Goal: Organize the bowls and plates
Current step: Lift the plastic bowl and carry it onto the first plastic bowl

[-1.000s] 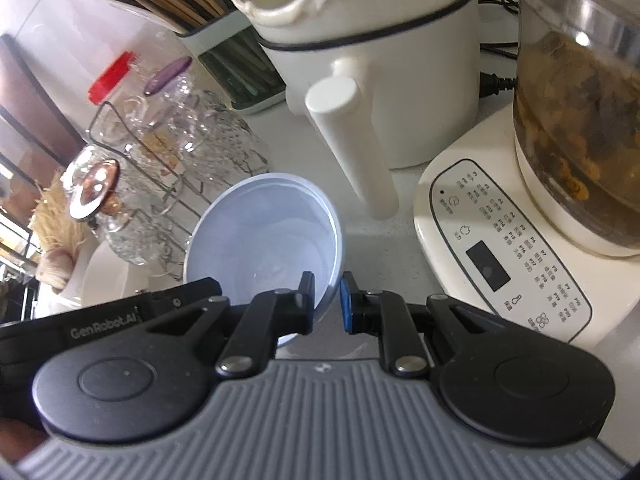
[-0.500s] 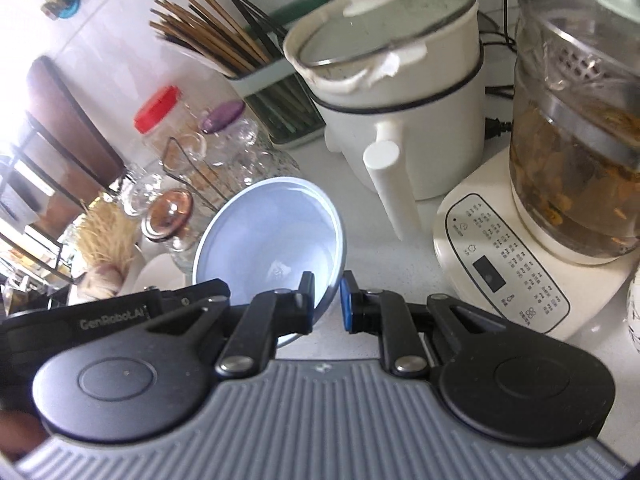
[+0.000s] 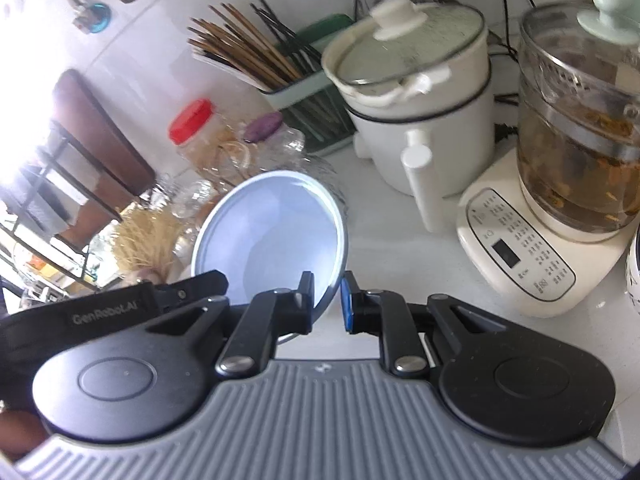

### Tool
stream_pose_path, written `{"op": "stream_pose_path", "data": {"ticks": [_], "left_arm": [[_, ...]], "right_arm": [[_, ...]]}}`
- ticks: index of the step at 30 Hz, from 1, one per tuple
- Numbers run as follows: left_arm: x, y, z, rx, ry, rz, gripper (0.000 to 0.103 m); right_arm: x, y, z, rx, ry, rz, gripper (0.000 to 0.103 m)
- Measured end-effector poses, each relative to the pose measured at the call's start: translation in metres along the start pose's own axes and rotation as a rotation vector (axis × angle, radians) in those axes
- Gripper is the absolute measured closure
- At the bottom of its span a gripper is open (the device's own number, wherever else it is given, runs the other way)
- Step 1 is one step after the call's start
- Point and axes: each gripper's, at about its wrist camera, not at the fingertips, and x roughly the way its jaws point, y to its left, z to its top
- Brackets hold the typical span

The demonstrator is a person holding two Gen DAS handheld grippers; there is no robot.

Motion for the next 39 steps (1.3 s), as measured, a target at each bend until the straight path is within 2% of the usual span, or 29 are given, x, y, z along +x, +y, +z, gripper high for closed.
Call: {"op": "stream_pose_path", "data": {"ticks": [16,25,32,39], "left_arm": [[-0.068,0.057,-0.007,-0.031,-0.033,0.017,0.089],[-0.093,0.1,-0.022,-0.08,-0.031,0.04,0.089],[-0.098,0.123,-0.034,-0.102,-0.002,0.067,0.089],[-0.088,0.142,-0.053,-0.12,0.069,0.079,0.089]], "right_arm": [[-0.012,0.066,-0.027,-0.031,0.008,0.045,0.086],[-0.005,0.101,-0.05,-0.059,0.05,0.061,0.086],[0.004,0.12,-0.068,-0.083,0.092,0.05,0.086],[0.018,0.121,-0.09,-0.06,0.155,0.02,0.086]]}}
